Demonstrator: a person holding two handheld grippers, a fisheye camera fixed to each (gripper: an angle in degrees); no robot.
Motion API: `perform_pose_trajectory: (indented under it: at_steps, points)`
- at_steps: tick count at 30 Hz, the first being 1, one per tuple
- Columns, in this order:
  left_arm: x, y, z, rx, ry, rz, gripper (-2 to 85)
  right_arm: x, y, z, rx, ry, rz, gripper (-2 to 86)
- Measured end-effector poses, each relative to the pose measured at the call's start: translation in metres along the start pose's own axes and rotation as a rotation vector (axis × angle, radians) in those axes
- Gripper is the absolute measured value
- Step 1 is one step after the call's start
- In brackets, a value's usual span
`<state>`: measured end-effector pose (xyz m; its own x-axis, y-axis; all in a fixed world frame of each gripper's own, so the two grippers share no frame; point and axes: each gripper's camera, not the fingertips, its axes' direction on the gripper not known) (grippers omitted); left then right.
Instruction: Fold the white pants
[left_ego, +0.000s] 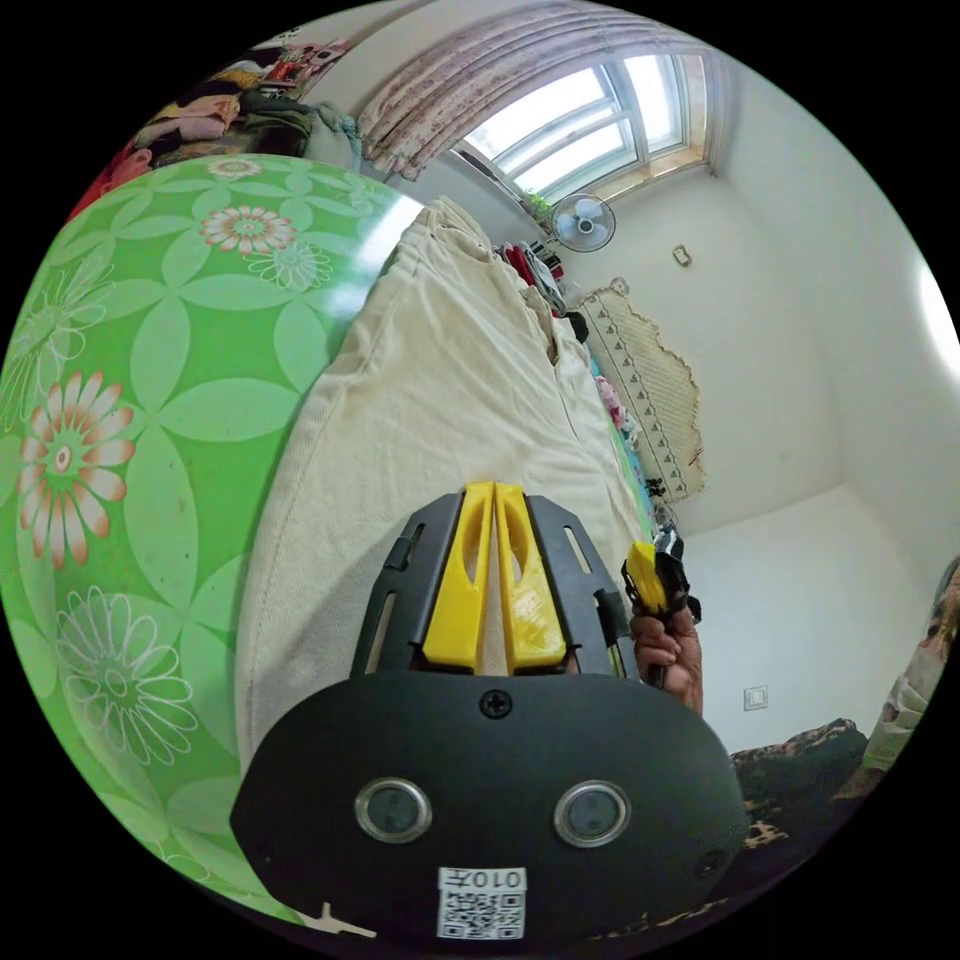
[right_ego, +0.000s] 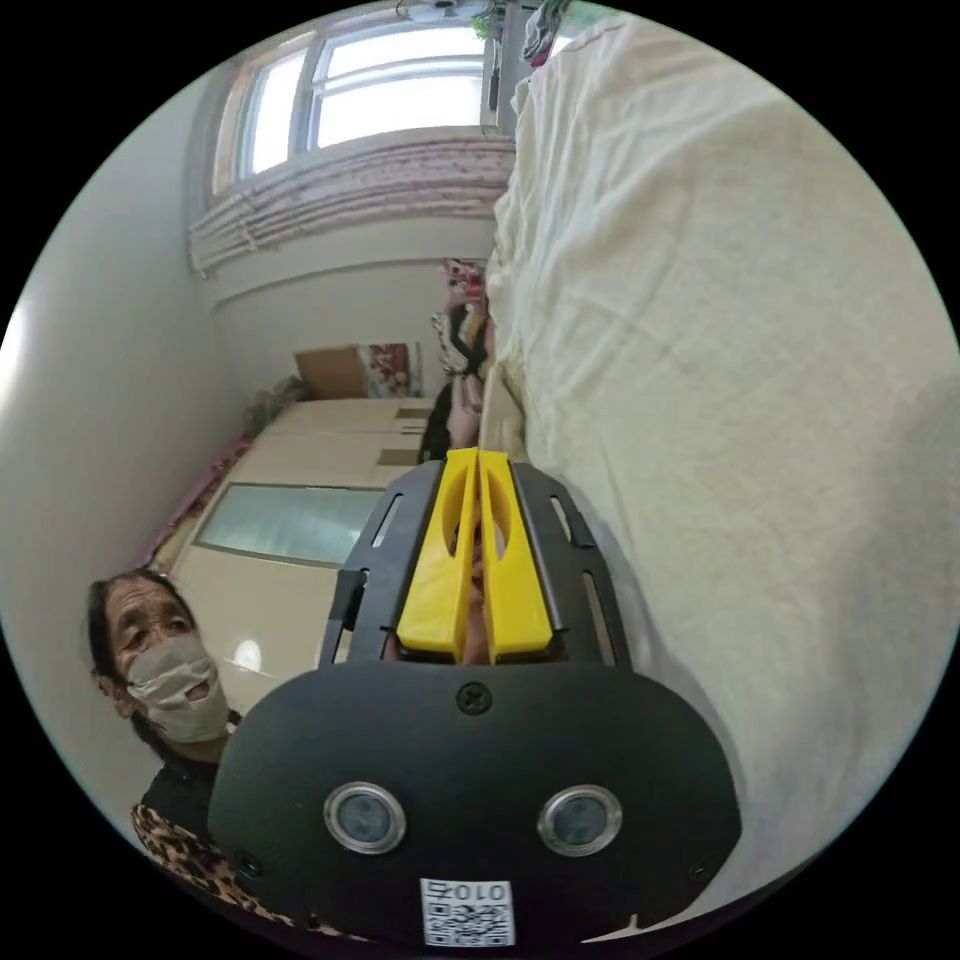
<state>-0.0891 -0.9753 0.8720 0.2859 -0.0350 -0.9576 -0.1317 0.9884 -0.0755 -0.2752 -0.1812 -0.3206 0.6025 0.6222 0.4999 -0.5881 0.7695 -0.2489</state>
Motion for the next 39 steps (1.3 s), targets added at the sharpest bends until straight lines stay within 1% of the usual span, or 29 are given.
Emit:
perform_pose_trajectory:
  at_steps: [2, 3, 4, 6, 7, 11, 13, 15, 18, 21, 24, 28, 29, 31, 33, 34, 35, 36, 37, 38, 39]
  points:
    - [-0.001, -0.002, 0.000, 0.001, 0.004, -0.002, -0.2, 0.000, 0.003, 0.016, -0.083, -0.010, -0.030, 7.9]
    - [-0.001, -0.002, 0.000, 0.001, 0.005, -0.002, -0.2, -0.003, 0.005, 0.030, -0.142, -0.032, -0.082, 11.5]
    - [-0.001, -0.003, 0.000, 0.001, 0.006, -0.002, -0.2, -0.006, 0.009, 0.041, -0.151, 0.013, -0.092, 13.4]
    - [-0.001, -0.004, 0.000, 0.001, 0.008, -0.003, -0.2, -0.012, 0.015, 0.057, -0.160, 0.108, -0.120, 13.7]
    - [-0.001, -0.004, 0.000, 0.001, 0.006, -0.002, -0.2, -0.013, 0.017, 0.067, -0.163, 0.133, -0.116, 13.7]
    - [0.001, -0.006, 0.000, 0.001, 0.003, -0.001, -0.2, -0.005, 0.013, 0.101, -0.166, 0.127, -0.083, 12.5]
    - [0.001, -0.006, 0.000, 0.002, 0.004, -0.002, -0.2, 0.004, 0.010, 0.121, -0.164, 0.102, -0.050, 8.9]
    - [0.002, -0.006, 0.001, 0.002, 0.005, -0.004, -0.3, 0.014, 0.014, 0.123, -0.134, 0.064, -0.009, 5.9]
    - [0.001, -0.007, 0.001, 0.001, 0.015, -0.005, -0.3, 0.020, 0.027, 0.114, -0.092, 0.057, -0.015, 4.0]
    - [0.004, -0.007, 0.002, -0.001, 0.005, 0.001, -0.3, 0.027, 0.037, 0.115, -0.084, 0.000, -0.007, 3.5]
    - [0.008, -0.006, 0.003, -0.004, -0.007, 0.008, -0.3, 0.027, 0.036, 0.127, -0.080, 0.064, -0.008, 3.5]
    - [0.014, -0.005, 0.002, -0.005, -0.044, 0.022, -0.3, 0.006, 0.030, 0.157, -0.110, 0.244, -0.073, 3.9]
    - [0.016, -0.005, 0.002, -0.005, -0.055, 0.026, -0.3, 0.006, 0.029, 0.162, -0.123, 0.238, -0.072, 4.0]
    - [0.020, -0.004, 0.002, 0.000, -0.071, 0.035, -0.2, 0.012, 0.026, 0.171, -0.172, 0.138, -0.040, 5.2]
    - [0.028, -0.004, -0.001, 0.023, 0.026, 0.108, -0.2, 0.011, 0.027, 0.171, -0.160, 0.073, -0.065, 6.3]
    - [0.031, -0.004, -0.004, 0.048, 0.131, 0.138, -0.2, 0.009, 0.028, 0.178, -0.175, 0.074, -0.072, 6.8]
    - [0.035, -0.004, -0.004, 0.054, 0.126, 0.148, -0.2, 0.008, 0.029, 0.183, -0.192, 0.085, -0.073, 6.5]
    - [0.034, -0.003, -0.004, 0.051, 0.064, 0.126, -0.2, 0.003, 0.031, 0.194, -0.209, 0.118, -0.088, 6.1]
    - [0.033, 0.000, -0.005, 0.053, -0.118, 0.066, -0.2, -0.003, 0.033, 0.202, -0.209, 0.186, -0.110, 5.1]
    - [0.030, 0.001, -0.007, 0.031, -0.200, 0.027, -0.2, -0.006, 0.034, 0.206, -0.208, 0.229, -0.117, 4.7]
    - [0.029, 0.002, -0.008, 0.031, -0.188, 0.027, -0.2, -0.010, 0.034, 0.211, -0.207, 0.286, -0.117, 4.4]
